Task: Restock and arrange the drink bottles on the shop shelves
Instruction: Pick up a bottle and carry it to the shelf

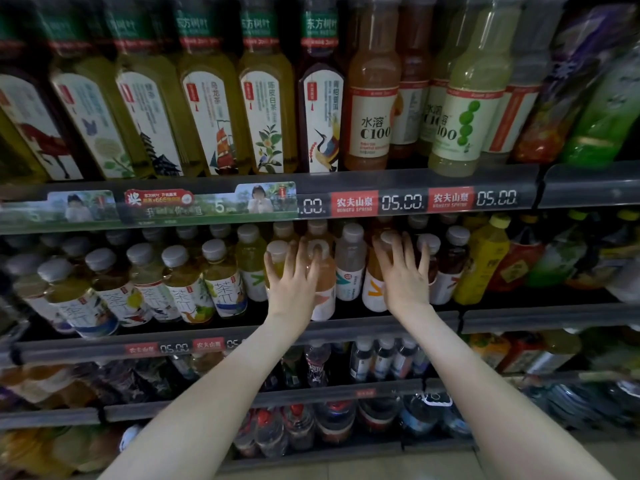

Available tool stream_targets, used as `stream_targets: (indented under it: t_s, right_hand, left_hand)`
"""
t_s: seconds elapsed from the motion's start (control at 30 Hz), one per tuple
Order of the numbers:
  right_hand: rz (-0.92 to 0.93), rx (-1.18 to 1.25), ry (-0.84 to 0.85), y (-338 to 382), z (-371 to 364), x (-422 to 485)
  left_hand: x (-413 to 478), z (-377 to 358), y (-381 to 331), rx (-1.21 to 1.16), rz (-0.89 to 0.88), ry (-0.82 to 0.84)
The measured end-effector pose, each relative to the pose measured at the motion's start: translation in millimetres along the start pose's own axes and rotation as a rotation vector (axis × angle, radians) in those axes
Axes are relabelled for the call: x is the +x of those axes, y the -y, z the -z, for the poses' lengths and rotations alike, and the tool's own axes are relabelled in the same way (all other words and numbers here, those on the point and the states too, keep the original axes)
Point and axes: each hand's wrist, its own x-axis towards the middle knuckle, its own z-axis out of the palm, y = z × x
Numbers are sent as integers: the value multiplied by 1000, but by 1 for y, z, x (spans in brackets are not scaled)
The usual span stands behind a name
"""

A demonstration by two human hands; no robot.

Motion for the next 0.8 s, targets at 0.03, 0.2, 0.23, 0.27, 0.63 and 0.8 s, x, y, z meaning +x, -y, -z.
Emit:
stream_targets:
  t_s: [0.03,0.2,0.23,0.27,0.63,0.8]
  right_hand:
    - [43,-16,4,-5,-2,1]
    - [112,-6,30,-8,-7,12]
    - [96,-2,26,-7,-8,13]
    - [78,11,13,-7,-9,14]
    - [-54,362,144,-18,-34,-148]
    - [-531,541,897,-32,-75,-307]
  left_hand:
    - [0,-3,-1,2,17,18]
    - [1,-2,-9,14,83,83]
    - [2,-2,-11,12,85,90]
    - [2,0,-12,6,90,101]
    - [-91,-53,-36,-189,-343,-47]
    - [-173,-111,-66,-341,-388,268]
